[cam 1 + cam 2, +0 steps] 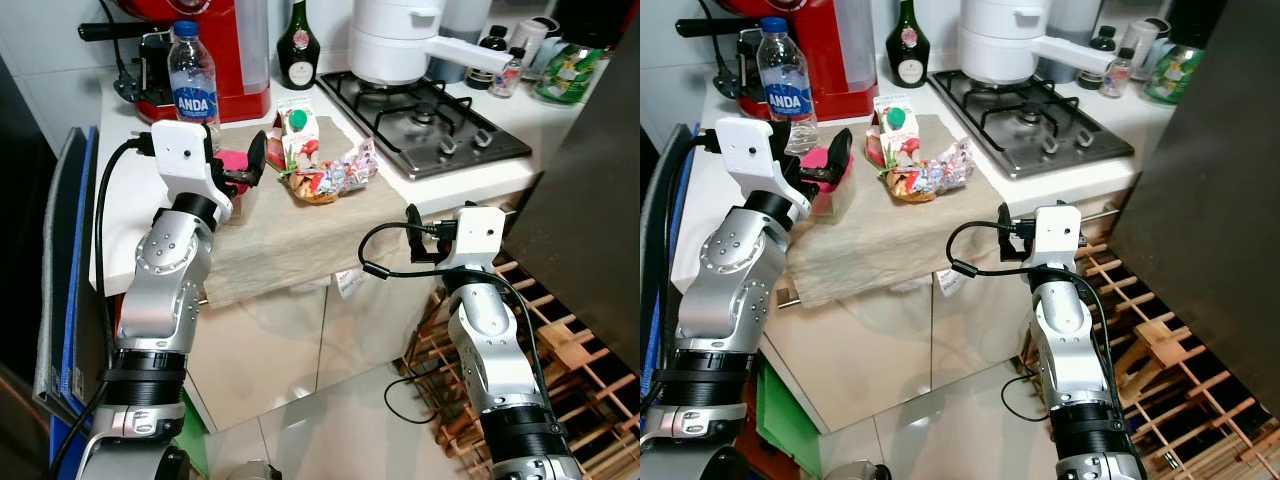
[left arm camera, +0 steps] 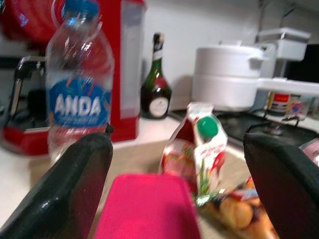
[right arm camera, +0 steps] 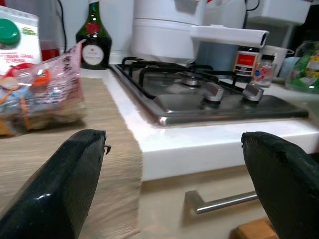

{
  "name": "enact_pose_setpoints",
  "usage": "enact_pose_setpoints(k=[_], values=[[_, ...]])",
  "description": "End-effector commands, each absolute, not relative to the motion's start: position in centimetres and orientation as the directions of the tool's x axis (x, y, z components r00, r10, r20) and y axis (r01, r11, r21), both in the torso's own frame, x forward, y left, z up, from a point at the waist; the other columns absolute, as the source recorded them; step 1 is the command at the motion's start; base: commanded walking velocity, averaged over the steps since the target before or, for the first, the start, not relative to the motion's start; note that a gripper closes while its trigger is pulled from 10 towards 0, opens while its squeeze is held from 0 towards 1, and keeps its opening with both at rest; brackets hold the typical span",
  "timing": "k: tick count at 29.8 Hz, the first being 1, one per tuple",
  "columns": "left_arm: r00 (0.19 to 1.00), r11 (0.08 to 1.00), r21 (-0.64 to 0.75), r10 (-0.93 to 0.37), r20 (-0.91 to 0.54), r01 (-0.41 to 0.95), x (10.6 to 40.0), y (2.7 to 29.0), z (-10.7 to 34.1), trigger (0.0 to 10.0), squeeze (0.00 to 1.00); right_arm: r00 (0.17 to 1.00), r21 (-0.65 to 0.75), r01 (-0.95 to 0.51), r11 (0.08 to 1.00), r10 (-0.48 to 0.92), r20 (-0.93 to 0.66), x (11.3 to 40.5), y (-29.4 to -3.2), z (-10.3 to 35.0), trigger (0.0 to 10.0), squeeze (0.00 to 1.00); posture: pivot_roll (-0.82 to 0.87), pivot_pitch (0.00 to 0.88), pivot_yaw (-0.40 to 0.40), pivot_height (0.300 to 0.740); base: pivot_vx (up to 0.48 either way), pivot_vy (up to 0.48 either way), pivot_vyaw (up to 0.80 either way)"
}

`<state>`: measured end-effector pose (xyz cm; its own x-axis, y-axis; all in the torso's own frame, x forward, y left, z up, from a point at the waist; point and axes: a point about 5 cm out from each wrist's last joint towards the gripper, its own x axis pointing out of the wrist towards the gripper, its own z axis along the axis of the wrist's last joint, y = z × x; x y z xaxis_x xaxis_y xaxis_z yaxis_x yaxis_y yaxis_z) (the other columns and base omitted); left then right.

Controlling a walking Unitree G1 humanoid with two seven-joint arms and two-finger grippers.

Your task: Restocking fridge

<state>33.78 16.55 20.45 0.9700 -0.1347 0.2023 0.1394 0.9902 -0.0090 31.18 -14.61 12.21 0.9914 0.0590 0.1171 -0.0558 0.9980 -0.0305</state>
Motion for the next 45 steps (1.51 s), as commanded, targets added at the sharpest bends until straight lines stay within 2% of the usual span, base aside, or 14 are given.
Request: enact_pose_setpoints(k=[1,4,8,12,13,21,26,28,35,40,45], values=[[0.982,0.995,-0.021,-0.092,0.163,0.097,34.2,17.3,20.2,10.0,1.00,0.984,-0.005,-0.106,0.994,0.105,0.144,31.0,-14.1,12.7,10.0,0.00,0.05,0.000,-0.011,0.740,0.000,0.000,0.00],[0.990,1.000,0.002,-0.023,0.141,0.022,34.3,18.5,20.2,10.0,1.00,0.960,-0.002,-0.248,0.969,0.246,0.131,30.4,-12.5,12.7,10.0,0.00,0.05,0.000,-0.012,0.740,0.000,0.000,0.00],[0.979,1.000,0.027,0.008,0.202,-0.014,34.3,19.2,21.7,10.0,1.00,0.933,-0.013,-0.343,0.939,0.342,0.108,29.9,-11.6,12.5,10.0,0.00,0.05,0.000,-0.015,0.740,0.000,0.000,0.00],[0.971,0.997,0.045,-0.075,0.225,0.067,34.6,18.2,22.6,10.0,1.00,0.927,-0.014,-0.361,0.933,0.360,0.104,30.0,-11.4,12.7,10.0,0.00,0.04,0.000,-0.013,0.740,0.000,0.000,0.00],[0.969,0.995,0.041,-0.095,0.226,0.088,34.7,17.8,22.7,10.0,0.00,0.925,-0.013,-0.365,0.931,0.365,0.108,30.1,-11.3,12.8,10.0,0.00,0.04,0.000,-0.013,0.740,0.000,0.000,0.00],[0.969,0.979,-0.035,-0.193,0.155,0.201,35.4,15.8,22.1,10.0,0.00,0.918,-0.016,-0.382,0.924,0.382,0.110,30.1,-10.7,13.0,10.0,0.00,0.04,0.000,-0.010,0.740,0.000,0.000,0.00],[0.976,0.977,-0.057,-0.199,0.087,0.204,35.7,15.4,21.4,10.0,0.00,0.916,-0.026,-0.383,0.923,0.383,0.119,30.3,-10.6,13.3,10.0,0.00,0.03,0.000,-0.004,0.740,0.000,0.000,0.00],[0.982,0.983,-0.005,-0.185,0.038,0.185,35.6,15.3,20.6,10.0,0.00,0.916,-0.025,-0.383,0.923,0.383,0.121,30.3,-10.5,13.3,10.0,0.00,0.03,0.000,-0.002,0.740,0.000,0.000,0.00],[0.992,0.986,0.110,-0.127,0.005,0.125,35.1,15.7,19.8,10.0,0.00,0.913,-0.025,-0.391,0.920,0.391,0.115,30.2,-10.2,13.1,10.0,0.00,0.04,0.000,-0.003,0.740,0.000,0.000,0.00],[0.996,0.984,0.158,-0.088,0.029,0.083,34.9,16.1,20.0,10.0,0.00,0.912,-0.025,-0.394,0.919,0.395,0.112,30.2,-10.0,13.0,10.0,0.00,0.04,0.000,-0.003,0.740,0.000,0.000,0.00],[0.983,0.982,0.186,-0.066,0.172,0.033,34.7,16.4,22.4,10.0,0.00,0.912,-0.024,-0.395,0.918,0.396,0.108,30.1,-10.0,12.9,10.0,0.00,0.04,0.000,-0.002,0.740,0.000,0.000,0.00]])
